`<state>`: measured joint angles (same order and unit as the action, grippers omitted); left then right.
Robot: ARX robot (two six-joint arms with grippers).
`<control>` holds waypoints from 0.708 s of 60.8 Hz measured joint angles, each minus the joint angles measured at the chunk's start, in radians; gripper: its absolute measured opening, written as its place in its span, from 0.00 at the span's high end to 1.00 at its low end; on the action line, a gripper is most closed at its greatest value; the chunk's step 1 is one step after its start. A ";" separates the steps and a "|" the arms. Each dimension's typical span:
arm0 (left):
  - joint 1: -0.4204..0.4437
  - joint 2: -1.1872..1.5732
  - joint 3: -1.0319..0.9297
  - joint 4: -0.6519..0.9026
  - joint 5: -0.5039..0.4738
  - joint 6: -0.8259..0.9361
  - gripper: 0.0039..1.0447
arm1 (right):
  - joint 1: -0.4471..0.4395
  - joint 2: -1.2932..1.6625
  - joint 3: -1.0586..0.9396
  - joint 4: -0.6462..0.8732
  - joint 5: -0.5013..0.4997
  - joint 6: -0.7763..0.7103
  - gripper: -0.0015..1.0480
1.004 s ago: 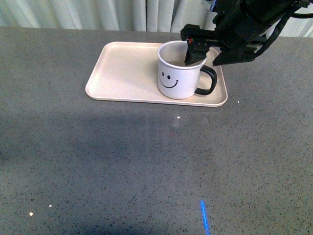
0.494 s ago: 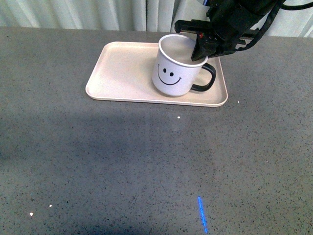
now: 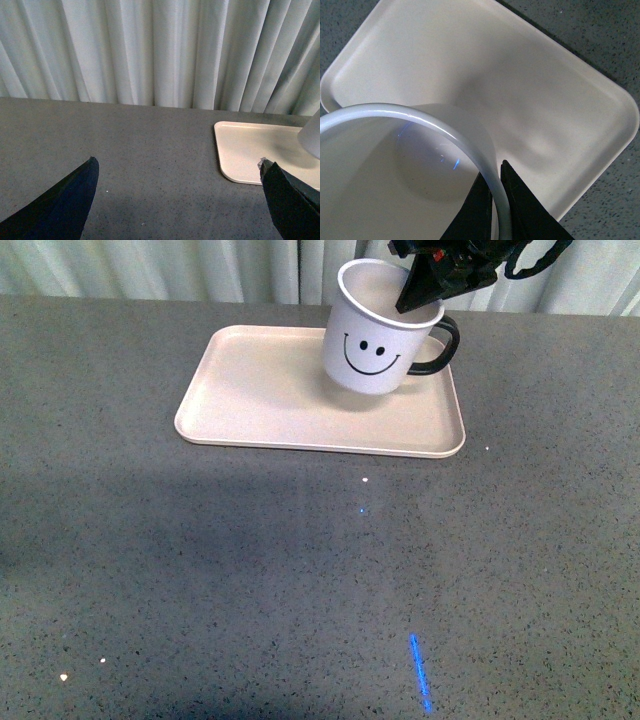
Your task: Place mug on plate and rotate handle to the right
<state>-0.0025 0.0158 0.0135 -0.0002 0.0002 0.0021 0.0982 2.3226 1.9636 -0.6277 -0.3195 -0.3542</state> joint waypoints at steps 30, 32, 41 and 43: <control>0.000 0.000 0.000 0.000 0.000 0.000 0.09 | 0.025 0.113 0.118 -0.092 0.027 -0.141 0.98; 0.000 0.000 0.000 0.000 0.000 0.000 0.09 | 0.026 0.114 0.118 -0.093 0.030 -0.143 0.98; 0.000 0.000 0.000 0.000 0.000 0.000 0.09 | 0.031 0.126 0.120 -0.101 0.035 -0.159 0.98; 0.000 0.000 0.000 0.000 0.000 0.000 0.09 | 0.031 0.128 0.120 -0.101 0.035 -0.161 0.98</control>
<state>-0.0025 0.0158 0.0135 -0.0002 0.0002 0.0021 0.1295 2.4504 2.0834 -0.7292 -0.2844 -0.5156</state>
